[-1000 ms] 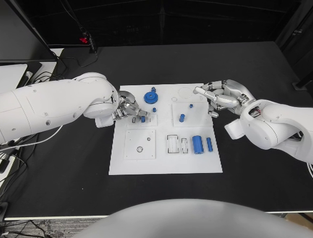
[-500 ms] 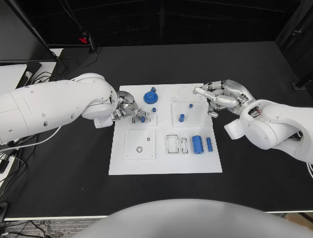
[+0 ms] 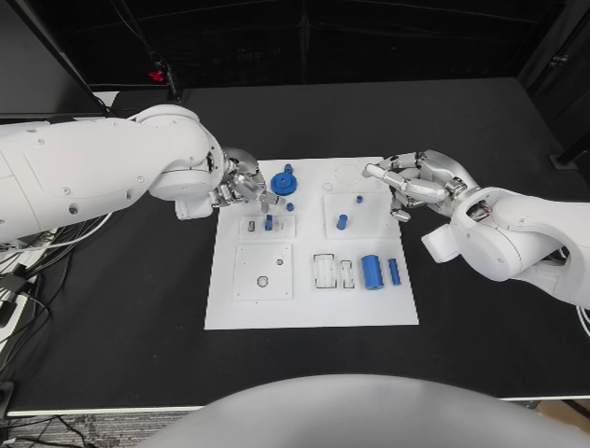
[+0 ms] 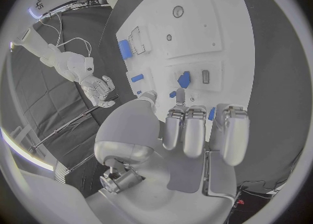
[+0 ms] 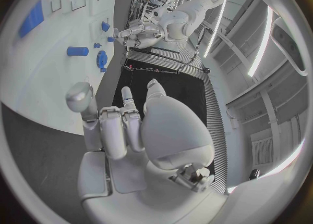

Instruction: Assemble the parts on the task board

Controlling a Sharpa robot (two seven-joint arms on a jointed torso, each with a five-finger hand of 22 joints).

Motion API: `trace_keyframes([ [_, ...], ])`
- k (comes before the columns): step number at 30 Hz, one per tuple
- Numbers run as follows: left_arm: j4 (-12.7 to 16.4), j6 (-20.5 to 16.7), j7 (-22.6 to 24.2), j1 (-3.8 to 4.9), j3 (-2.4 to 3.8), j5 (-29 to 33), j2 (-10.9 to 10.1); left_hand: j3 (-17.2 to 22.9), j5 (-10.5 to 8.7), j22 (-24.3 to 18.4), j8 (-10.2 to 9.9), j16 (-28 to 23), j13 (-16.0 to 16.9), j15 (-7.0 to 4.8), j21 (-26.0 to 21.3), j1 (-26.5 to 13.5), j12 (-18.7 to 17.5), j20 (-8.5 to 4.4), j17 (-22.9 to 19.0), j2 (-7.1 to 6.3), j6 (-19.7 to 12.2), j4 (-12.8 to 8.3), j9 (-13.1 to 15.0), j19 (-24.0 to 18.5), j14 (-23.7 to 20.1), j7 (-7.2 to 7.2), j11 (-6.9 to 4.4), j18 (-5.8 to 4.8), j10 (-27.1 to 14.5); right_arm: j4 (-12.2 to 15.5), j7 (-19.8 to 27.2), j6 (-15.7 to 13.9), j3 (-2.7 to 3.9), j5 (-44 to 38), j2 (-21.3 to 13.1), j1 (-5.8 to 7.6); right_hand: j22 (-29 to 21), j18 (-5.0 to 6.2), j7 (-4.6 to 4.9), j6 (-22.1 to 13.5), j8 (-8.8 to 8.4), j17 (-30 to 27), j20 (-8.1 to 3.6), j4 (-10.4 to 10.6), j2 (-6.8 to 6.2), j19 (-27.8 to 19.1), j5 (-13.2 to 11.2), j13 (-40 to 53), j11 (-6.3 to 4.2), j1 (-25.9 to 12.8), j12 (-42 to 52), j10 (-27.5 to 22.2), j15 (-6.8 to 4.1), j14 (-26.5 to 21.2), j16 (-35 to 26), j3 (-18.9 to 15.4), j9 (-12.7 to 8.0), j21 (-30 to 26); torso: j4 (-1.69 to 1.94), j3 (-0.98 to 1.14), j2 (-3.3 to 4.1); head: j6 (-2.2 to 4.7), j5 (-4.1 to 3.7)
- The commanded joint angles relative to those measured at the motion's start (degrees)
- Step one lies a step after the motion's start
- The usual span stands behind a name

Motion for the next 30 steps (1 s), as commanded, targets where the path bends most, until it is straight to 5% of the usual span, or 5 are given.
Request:
trace_keyframes([
  [1,-0.21,3.81,-2.29,0.51,0.04,-0.21,0.46,-0.52,-0.23,15.09,-1.93,0.05,15.05,0.6,0.18,0.59,-0.29,0.47,15.1,0.07,0.61,-0.1,-2.45,6.0,5.99,0.28,0.65,-0.37,5.98,0.16,0.1,0.22,0.02,0.11,0.08,0.05,0.05,0.99,0.07,-0.37,0.26,10.45,0.09,-0.03,0.6,-0.22,0.28,14.93,0.14,-0.03,-0.31,6.08,-0.03,3.21,-0.18,-0.39,0.06,-0.02,-0.01,0.02,0.06,0.01,0.11],
  [6,-1.77,7.14,-4.59,1.02,0.04,-0.22,1.77,-0.94,-0.27,15.09,-4.26,0.05,15.05,0.86,0.18,0.9,-0.29,0.69,15.1,0.36,1.11,-0.06,-5.54,6.0,5.99,0.67,0.98,-0.37,5.98,0.2,0.07,0.15,0.02,0.11,0.13,0.05,0.05,0.99,0.07,-0.37,0.26,10.45,0.09,-0.03,0.6,-0.22,0.28,14.93,0.14,-0.03,-0.31,6.08,-0.03,3.21,-0.18,-0.39,0.06,-0.02,-0.01,-0.01,0.07,0.01,0.12],
  [17,-5.17,11.89,-8.0,1.02,0.03,-0.23,3.99,-1.41,-1.38,15.09,-3.95,0.05,15.05,0.83,0.18,0.12,-0.29,0.81,15.1,1.53,3.16,-0.05,-6.84,6.0,5.99,0.34,0.79,-0.37,5.98,0.29,0.06,0.1,0.02,0.11,0.17,0.05,0.03,1.0,0.06,-0.38,0.3,10.43,0.09,-0.04,0.62,-0.25,0.29,14.93,0.13,0.0,-0.31,6.08,-0.03,3.19,-0.19,-0.41,0.06,-0.07,0.04,-0.03,0.05,0.01,0.19],
  [23,-7.34,13.08,-8.39,0.56,0.03,-0.23,5.69,-2.89,-9.27,15.09,-1.09,0.05,15.05,0.23,0.18,0.02,-0.29,0.38,15.1,2.38,5.16,-0.06,-6.29,6.0,5.99,-0.5,0.0,-0.37,5.98,0.21,0.09,0.08,0.02,0.11,0.23,0.05,0.03,1.0,0.06,-0.38,0.3,10.43,0.09,-0.04,0.62,-0.25,0.29,14.93,0.13,0.0,-0.31,6.08,-0.03,3.19,-0.19,-0.41,0.06,-0.07,0.03,-0.07,0.02,0.01,0.23],
  [30,-8.7,13.01,-7.86,0.19,0.03,-0.24,6.9,-4.12,-13.5,15.09,0.33,0.05,15.05,-0.05,0.18,0.23,-0.29,0.1,15.1,3.02,5.1,-0.16,-5.74,6.0,5.99,-0.78,-0.24,-0.37,5.98,0.15,0.08,0.07,0.02,0.1,0.32,0.05,0.02,1.0,0.06,-0.38,0.32,10.43,0.09,-0.04,0.63,-0.25,0.29,14.93,0.13,0.02,-0.31,6.08,-0.03,3.19,-0.19,-0.41,0.06,-0.09,0.07,-0.05,0.01,0.01,0.15],
])
